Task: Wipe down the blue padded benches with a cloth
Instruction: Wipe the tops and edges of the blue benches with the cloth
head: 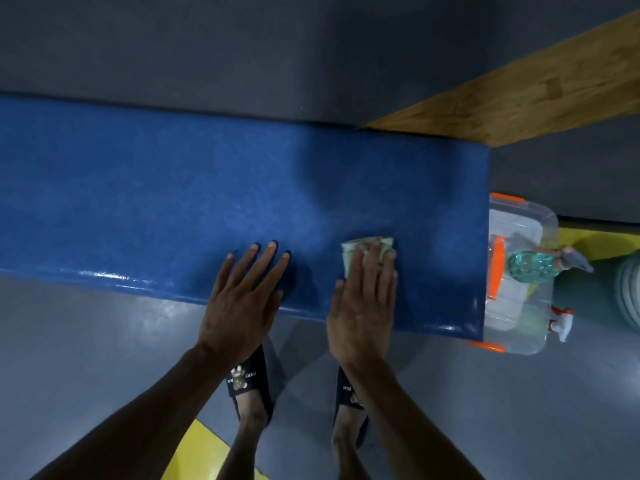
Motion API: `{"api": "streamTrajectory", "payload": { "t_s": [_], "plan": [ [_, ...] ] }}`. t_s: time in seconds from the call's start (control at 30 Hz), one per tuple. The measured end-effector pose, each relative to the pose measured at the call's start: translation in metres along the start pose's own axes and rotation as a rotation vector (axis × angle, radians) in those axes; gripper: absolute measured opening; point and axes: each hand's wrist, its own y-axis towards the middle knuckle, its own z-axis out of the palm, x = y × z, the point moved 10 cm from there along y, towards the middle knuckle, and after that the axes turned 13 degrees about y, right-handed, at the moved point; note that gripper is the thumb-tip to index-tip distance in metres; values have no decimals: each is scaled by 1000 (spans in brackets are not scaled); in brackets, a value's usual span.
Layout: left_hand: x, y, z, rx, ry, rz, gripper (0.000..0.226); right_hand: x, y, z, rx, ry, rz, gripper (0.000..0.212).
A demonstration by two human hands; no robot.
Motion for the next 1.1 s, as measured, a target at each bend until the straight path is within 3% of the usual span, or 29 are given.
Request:
{"api": "streamTrajectory", "payload": {
  "t_s": [0.1, 0.2, 0.33, 0.43, 0.5, 0.7, 0.87, 0.97, 1.1],
  "plan": [
    [9, -5, 2, 3, -19, 14, 56, -2, 4, 5, 130, -60, -200, 57],
    [21, -11, 5, 9, -42, 18, 56, -47, 11, -21, 98, -118, -285, 57],
    [39, -16, 10, 23, -60, 32, 56, -105, 14, -57, -46, -116, 22, 53],
    [50, -19, 13, 37, -77, 29, 56, -87, 9, -47, -195, -2, 283, 52],
    [57, -21, 15, 47, -93, 29, 56, -47, 4, -25, -224, 16, 319, 53],
    [75, -21, 19, 73, -87, 37, 56, 88, -13, 52, -8, 40, -6, 59],
    [81, -20, 19, 61, -103, 62, 55, 58, -13, 32, 134, -1, -343, 51],
    [84, -17, 19, 50, -119, 72, 54, -8, -3, -12, 26, -60, -218, 53],
    [88, -14, 16, 33, -129, 78, 51, -42, -6, -21, -146, -24, 156, 54]
  ]
}}
